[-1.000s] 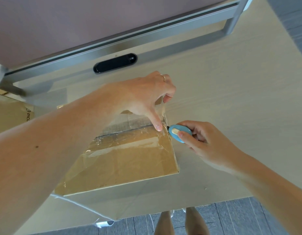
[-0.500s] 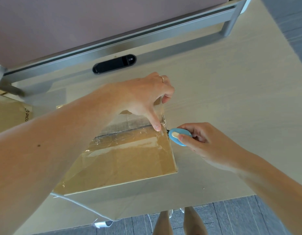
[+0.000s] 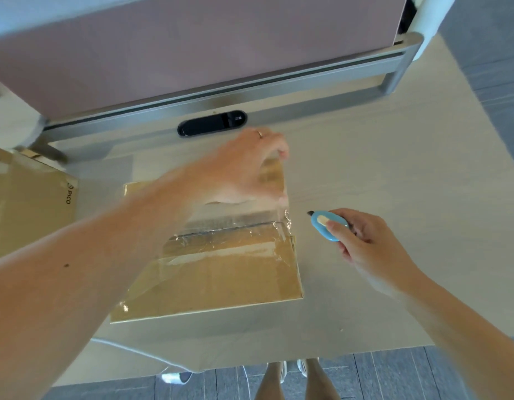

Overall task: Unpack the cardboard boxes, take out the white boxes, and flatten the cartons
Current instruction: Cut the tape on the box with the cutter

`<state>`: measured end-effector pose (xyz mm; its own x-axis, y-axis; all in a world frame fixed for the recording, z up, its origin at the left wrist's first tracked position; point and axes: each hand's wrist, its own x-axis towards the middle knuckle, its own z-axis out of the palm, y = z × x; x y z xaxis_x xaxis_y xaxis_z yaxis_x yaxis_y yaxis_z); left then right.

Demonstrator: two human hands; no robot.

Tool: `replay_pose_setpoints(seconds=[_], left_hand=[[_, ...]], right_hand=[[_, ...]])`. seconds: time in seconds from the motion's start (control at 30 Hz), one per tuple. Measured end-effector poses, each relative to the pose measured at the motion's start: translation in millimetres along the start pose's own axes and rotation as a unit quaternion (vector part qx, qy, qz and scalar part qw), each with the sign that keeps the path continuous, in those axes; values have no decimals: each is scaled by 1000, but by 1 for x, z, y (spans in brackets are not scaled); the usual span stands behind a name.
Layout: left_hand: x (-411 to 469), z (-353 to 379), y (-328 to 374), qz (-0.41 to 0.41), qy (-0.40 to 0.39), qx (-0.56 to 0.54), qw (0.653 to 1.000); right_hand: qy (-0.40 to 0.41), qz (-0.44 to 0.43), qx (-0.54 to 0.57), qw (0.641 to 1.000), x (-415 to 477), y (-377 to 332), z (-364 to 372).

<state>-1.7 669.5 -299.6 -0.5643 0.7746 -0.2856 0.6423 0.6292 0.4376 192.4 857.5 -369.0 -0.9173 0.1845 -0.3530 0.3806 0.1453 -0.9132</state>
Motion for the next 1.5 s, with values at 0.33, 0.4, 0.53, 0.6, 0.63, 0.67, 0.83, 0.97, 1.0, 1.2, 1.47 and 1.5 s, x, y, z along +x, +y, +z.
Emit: replay_pose_setpoints(seconds=[0.33,0.4,0.53,0.6,0.63,0.67,0.83,0.97,1.0,1.2,1.47,1.5], left_hand=[[-113,-32,-19,-327,56,-443,833],[-133,-30,-26,-338,88,-500,793],[-163,-18,-48,-367,147,-529,750],[-173,-10,-63,-377,165,-554,723],[-180,-5,-72,-380,180,-566,709],[-187,0,-83,-381,200,-571,699],[-237,30,-149,-362,244,-512,740],[-255,57,-183,-337,206,-421,816],[-254,62,-185,-320,194,-428,823],[-234,79,-191,-242,195,-430,848],[-236,90,-187,-209,220,-475,826],[-235,89,-186,-208,224,-476,825]], right_hand=[[51,-218,-182,957,38,-111,114],[34,-227,-233,945,41,-120,146],[23,-263,-306,915,42,-126,198],[6,-269,-321,908,41,-127,221],[-11,-272,-320,907,41,-126,233],[-37,-274,-314,908,41,-125,243],[-197,-298,-356,863,58,-125,265],[-232,-338,-472,780,91,-131,268],[-243,-356,-497,753,99,-133,271],[-266,-427,-540,675,135,-143,281],[-296,-456,-494,678,151,-138,300],[-296,-451,-494,681,153,-137,304]])
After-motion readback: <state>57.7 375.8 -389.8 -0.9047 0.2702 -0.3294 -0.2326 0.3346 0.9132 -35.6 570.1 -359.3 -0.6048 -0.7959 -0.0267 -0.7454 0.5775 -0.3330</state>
